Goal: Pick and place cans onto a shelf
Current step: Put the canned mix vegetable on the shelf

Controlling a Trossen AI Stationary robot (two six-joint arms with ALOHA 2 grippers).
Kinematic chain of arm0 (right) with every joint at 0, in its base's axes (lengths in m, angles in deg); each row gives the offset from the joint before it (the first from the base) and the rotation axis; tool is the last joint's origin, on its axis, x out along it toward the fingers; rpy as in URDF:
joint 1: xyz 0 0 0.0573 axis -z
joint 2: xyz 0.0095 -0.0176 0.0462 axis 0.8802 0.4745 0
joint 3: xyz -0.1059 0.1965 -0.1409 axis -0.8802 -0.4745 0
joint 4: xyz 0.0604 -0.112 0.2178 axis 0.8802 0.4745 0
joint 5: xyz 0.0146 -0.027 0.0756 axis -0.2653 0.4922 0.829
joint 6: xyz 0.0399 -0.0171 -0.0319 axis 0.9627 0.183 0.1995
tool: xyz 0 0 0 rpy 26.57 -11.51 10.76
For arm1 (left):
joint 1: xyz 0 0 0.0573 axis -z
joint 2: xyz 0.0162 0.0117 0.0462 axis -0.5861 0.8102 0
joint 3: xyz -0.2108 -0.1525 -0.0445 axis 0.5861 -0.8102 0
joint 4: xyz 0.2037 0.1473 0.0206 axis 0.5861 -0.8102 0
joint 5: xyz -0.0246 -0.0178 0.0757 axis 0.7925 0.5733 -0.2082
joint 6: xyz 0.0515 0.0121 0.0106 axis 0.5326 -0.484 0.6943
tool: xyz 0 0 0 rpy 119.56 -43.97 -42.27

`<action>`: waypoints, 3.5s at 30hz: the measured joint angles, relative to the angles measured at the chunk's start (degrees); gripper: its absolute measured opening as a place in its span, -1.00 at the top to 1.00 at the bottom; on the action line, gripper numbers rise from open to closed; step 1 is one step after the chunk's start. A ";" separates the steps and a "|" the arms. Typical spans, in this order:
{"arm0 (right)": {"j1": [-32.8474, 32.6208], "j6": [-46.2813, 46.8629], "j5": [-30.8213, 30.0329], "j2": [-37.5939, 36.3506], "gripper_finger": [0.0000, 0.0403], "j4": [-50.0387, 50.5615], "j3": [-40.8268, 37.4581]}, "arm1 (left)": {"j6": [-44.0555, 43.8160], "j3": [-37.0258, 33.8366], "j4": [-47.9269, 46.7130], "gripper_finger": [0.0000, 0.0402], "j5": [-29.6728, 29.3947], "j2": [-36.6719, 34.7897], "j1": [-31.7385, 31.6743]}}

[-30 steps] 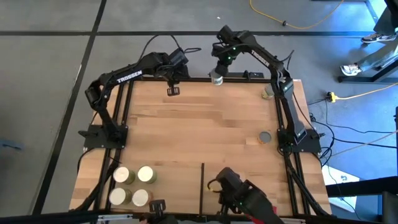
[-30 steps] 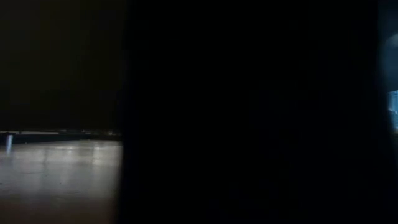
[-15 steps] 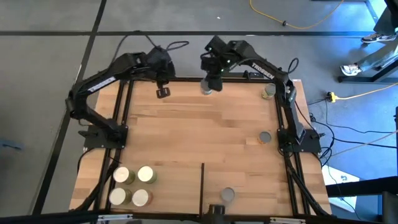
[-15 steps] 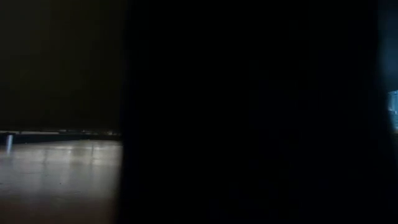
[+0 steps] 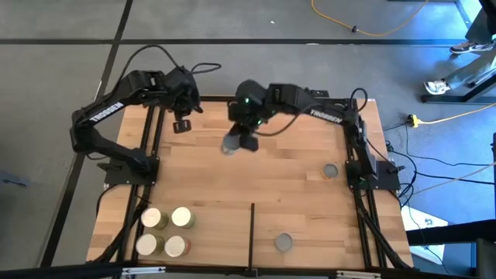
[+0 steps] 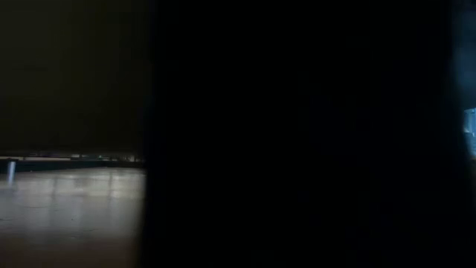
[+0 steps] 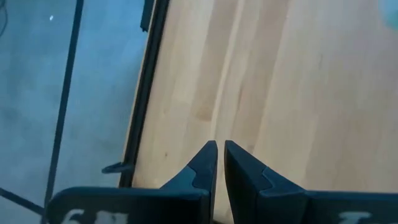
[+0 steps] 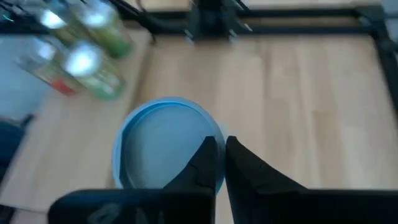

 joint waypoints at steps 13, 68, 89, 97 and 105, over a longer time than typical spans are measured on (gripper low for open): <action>-9.26 7.07 1.72 1.84 0.92 -7.66 -2.36 | -5.67 -0.01 -1.17 0.90 7.71 -7.10 5.50; -15.80 1.18 12.75 18.62 0.92 -13.95 -2.34 | -20.89 0.00 0.83 0.90 7.46 -9.71 9.32; -17.10 -2.91 8.54 19.96 0.62 -15.15 -2.34 | -20.91 0.00 0.85 0.90 7.46 -9.69 9.32; -17.14 -2.83 10.33 19.51 0.61 -15.95 -0.04 | -20.81 0.00 0.76 0.90 7.46 -9.71 9.32; -16.98 -3.06 11.90 18.39 0.61 -16.82 -0.07 | -20.66 0.00 -0.01 0.90 7.48 -9.69 9.32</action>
